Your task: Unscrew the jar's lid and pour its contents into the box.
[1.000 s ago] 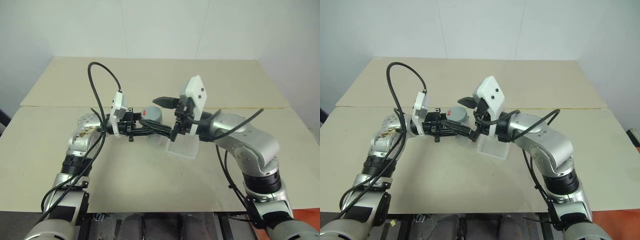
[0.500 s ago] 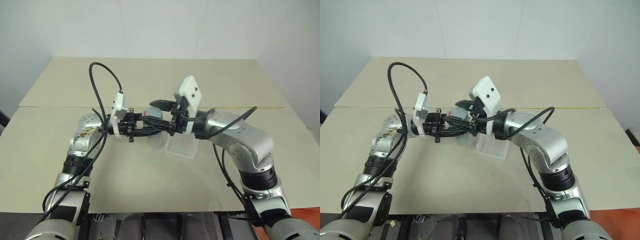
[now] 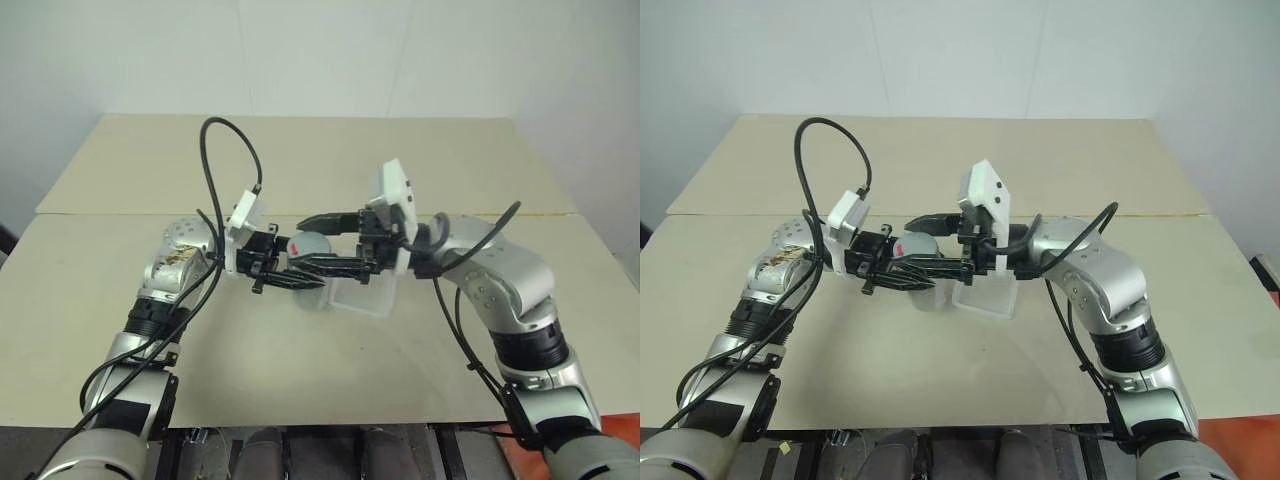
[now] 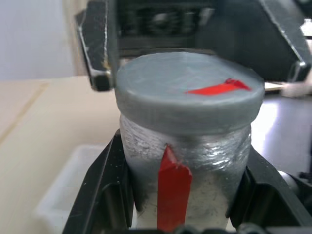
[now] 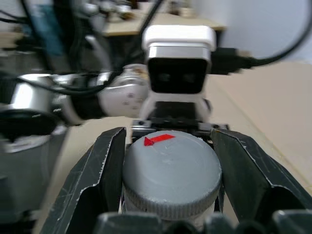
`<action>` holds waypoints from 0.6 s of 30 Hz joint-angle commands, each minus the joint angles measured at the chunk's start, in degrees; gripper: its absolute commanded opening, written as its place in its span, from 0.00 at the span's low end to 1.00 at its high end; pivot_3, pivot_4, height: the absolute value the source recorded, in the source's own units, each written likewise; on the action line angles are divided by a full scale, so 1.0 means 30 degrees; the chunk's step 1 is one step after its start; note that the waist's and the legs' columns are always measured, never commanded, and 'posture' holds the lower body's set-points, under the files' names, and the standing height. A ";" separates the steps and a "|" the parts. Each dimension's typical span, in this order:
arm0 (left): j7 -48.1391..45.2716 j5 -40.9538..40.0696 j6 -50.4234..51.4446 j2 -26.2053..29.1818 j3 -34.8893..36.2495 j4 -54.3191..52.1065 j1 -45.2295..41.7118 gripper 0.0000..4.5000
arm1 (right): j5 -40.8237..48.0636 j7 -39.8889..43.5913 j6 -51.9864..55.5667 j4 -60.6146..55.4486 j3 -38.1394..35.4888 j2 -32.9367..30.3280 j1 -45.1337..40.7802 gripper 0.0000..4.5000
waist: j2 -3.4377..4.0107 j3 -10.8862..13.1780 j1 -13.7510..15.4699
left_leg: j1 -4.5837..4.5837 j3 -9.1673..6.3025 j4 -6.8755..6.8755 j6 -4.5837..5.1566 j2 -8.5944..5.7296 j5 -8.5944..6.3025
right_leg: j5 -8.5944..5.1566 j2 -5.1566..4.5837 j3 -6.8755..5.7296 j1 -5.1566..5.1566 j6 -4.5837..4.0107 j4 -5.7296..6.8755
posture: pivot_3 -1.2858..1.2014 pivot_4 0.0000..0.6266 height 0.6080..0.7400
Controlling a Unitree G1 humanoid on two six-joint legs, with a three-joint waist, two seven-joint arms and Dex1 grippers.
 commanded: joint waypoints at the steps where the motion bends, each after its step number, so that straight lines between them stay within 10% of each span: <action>1: -0.0064 -0.2208 0.0059 0.1185 0.0327 -0.0613 -0.0495 0.45 | 0.0340 0.5159 -0.1705 0.2034 0.0595 -0.0351 -0.1222 0.60 | 0.0005 0.0006 -0.0117 | -0.0001 0.0001 0.0003 0.0000 0.0002 0.0001 | 0.0000 0.0001 0.0013 -0.0011 0.0000 0.0013 | 0.52 0.24 1.00; 11: -0.0064 -0.2721 -0.0166 0.2081 0.0101 -0.1848 0.0185 0.45 | -0.0474 0.9213 -0.3918 0.6389 0.0861 0.0820 -0.3038 0.60 | 0.0010 0.0009 -0.0135 | -0.0020 0.0009 0.0005 -0.0011 0.0020 0.0006 | 0.0000 0.0019 0.0027 -0.0055 -0.0001 0.0027 | 0.52 0.24 1.00; 18: -0.0002 -0.1772 -0.0129 0.1900 0.0785 -0.1681 0.0504 0.45 | -0.0512 0.7333 -0.3587 0.5628 -0.0208 0.1180 -0.2579 0.99 | 0.0011 0.0010 -0.0112 | -0.0130 0.0010 0.0062 -0.0037 0.0024 0.0022 | 0.0001 0.0018 0.0028 -0.0179 0.0000 0.0085 | 0.52 0.24 1.00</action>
